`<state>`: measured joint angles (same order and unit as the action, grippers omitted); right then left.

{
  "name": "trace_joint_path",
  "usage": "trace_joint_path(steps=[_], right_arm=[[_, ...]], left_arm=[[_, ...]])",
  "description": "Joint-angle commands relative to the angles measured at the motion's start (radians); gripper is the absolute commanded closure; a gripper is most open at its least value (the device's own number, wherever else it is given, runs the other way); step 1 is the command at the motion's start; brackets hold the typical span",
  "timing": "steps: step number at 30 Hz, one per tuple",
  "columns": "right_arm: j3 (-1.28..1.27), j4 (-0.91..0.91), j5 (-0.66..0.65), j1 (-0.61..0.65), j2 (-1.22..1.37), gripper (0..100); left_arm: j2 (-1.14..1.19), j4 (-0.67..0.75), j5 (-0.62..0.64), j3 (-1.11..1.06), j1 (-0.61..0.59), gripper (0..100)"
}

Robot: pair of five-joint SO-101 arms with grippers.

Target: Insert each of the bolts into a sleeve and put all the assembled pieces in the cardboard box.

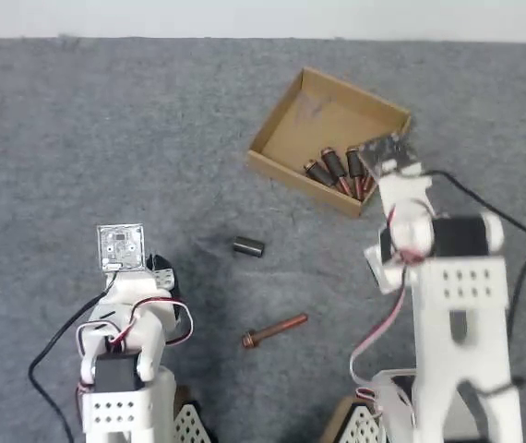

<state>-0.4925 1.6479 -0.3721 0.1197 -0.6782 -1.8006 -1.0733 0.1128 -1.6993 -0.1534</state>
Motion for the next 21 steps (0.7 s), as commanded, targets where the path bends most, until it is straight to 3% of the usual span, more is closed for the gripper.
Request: trace_joint_path(steps=[1,7,10,13,21], right_arm=[[-0.069,-0.004,-0.071,0.077,-0.150,99.3],[-0.213,-0.091,-0.087,0.338,-0.229,99.1],[-0.244,-0.180,-0.087,0.417,-0.202,93.2],[-0.252,-0.274,-0.091,0.458,-0.122,89.0],[-0.230,-0.565,-0.227,0.499,0.185,89.3]], left_arm=[[-0.012,-0.005,-0.009,0.013,-0.005,98],[-0.012,-0.006,-0.009,0.013,-0.005,98],[-0.012,-0.006,-0.009,0.013,-0.006,98],[-0.012,-0.006,-0.009,0.013,-0.006,98],[-0.012,-0.002,-0.009,0.013,-0.006,98]])
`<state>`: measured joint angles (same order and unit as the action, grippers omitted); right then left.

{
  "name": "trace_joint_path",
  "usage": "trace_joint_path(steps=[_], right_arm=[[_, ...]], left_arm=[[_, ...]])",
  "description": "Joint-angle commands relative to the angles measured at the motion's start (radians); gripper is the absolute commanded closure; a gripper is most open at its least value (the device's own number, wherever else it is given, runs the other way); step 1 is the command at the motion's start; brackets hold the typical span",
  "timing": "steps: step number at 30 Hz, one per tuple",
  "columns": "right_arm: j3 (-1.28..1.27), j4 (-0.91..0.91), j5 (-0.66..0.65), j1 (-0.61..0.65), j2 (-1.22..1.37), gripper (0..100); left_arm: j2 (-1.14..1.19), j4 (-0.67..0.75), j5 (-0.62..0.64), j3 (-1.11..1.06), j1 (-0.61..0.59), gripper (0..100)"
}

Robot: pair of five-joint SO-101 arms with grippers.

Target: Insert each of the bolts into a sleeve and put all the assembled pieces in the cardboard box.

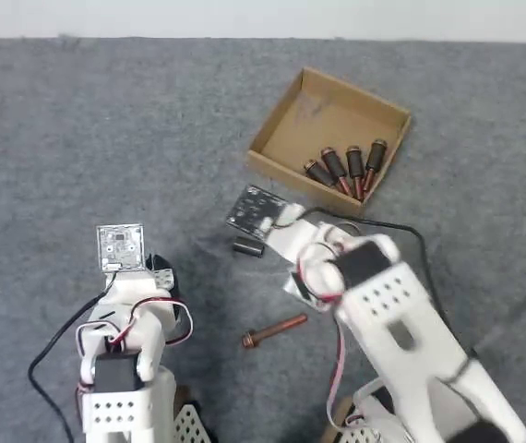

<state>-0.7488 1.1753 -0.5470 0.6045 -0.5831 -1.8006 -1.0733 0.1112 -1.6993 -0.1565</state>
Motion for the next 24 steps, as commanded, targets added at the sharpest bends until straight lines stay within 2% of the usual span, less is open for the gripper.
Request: trace_joint_path(steps=[1,7,16,21,24], right_arm=[[0.038,-0.117,-0.069,0.022,0.125,89.2],[0.150,-0.189,-0.152,0.074,0.329,89.2],[0.393,-0.220,-0.155,0.082,0.613,89.1],[0.505,-0.216,-0.181,0.082,0.730,83.0],[0.529,-0.216,-0.210,0.082,0.768,82.5]], left_arm=[[-0.012,-0.002,-0.008,0.013,-0.003,98],[-0.012,0.000,-0.009,0.013,-0.003,98],[-0.012,0.000,-0.009,0.013,-0.002,98],[-0.012,0.002,-0.011,0.013,-0.002,98],[-0.014,0.002,-0.011,0.013,-0.002,98]])
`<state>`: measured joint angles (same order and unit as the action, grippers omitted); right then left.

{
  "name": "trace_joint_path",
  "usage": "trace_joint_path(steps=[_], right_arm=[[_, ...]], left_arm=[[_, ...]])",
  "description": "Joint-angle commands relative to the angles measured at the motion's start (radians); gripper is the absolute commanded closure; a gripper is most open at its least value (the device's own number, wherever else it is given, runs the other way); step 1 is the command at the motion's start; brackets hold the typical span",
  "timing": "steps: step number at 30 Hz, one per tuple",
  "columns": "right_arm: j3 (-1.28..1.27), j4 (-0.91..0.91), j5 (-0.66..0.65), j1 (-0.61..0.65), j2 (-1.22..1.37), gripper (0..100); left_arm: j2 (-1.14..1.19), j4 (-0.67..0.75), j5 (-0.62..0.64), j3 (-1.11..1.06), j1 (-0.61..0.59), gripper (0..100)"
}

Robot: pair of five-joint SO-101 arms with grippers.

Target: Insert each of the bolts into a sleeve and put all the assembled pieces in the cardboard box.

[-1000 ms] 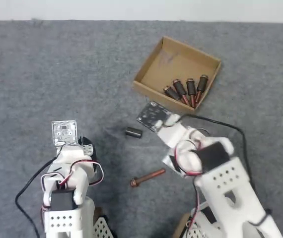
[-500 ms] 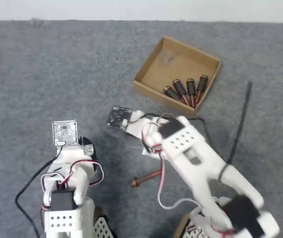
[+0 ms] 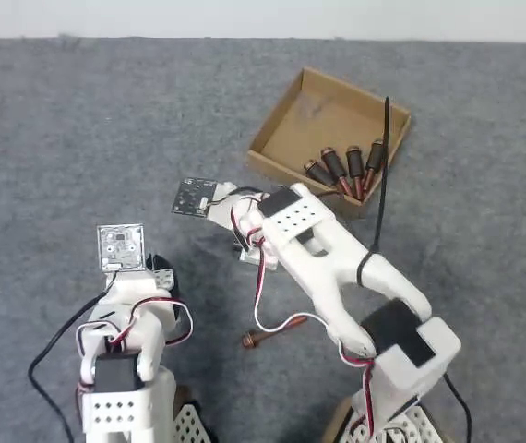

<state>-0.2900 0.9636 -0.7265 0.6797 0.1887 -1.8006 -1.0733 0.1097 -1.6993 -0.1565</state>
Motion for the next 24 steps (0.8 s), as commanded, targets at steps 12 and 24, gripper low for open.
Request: trace_joint_path(steps=[12,24], right_arm=[[0.081,-0.059,-0.029,0.044,0.104,82.5],[0.081,-0.074,-0.025,0.039,0.130,96.2]], left_arm=[[-0.014,0.002,-0.089,0.013,-0.002,98],[-0.014,0.002,-0.089,0.013,-0.002,98]])
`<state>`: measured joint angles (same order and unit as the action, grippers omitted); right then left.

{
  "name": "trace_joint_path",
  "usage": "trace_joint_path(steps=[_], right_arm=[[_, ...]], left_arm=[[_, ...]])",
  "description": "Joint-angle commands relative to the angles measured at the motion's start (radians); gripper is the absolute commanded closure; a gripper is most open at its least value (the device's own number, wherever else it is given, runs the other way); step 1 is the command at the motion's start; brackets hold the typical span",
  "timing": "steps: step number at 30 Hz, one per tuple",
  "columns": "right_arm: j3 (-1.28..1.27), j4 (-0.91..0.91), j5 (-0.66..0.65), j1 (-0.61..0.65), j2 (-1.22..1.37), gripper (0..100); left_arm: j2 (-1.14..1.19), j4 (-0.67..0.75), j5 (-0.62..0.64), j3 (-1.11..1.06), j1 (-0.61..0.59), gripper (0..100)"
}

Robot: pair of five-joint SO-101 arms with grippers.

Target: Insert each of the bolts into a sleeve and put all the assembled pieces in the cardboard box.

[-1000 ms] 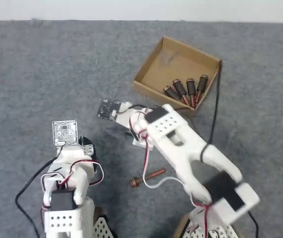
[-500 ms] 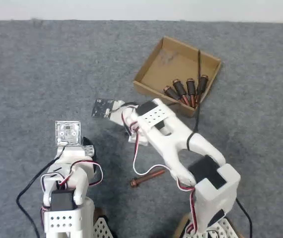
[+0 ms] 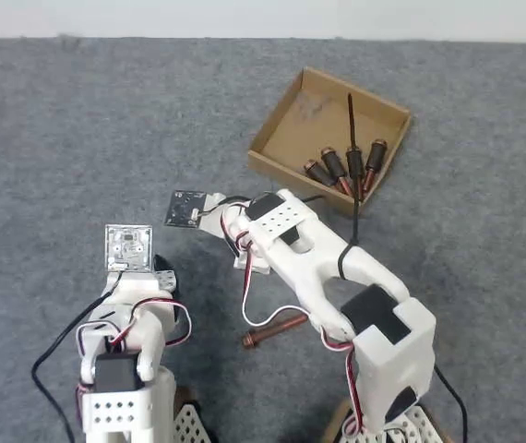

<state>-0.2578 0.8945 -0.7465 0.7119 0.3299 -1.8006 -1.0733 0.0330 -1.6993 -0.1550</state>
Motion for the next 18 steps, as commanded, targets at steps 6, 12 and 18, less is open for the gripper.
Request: trace_joint_path(steps=[6,12,18], right_arm=[[0.072,0.028,0.095,-0.033,-0.047,99.1],[0.094,0.091,0.239,-0.084,-0.137,99.1],[0.091,0.168,0.445,-0.174,-0.239,99.1]], left_arm=[[-0.014,0.002,-0.012,0.013,-0.003,98],[-0.014,0.002,-0.012,0.013,-0.003,98],[-0.014,0.002,-0.012,0.013,-0.003,98]])
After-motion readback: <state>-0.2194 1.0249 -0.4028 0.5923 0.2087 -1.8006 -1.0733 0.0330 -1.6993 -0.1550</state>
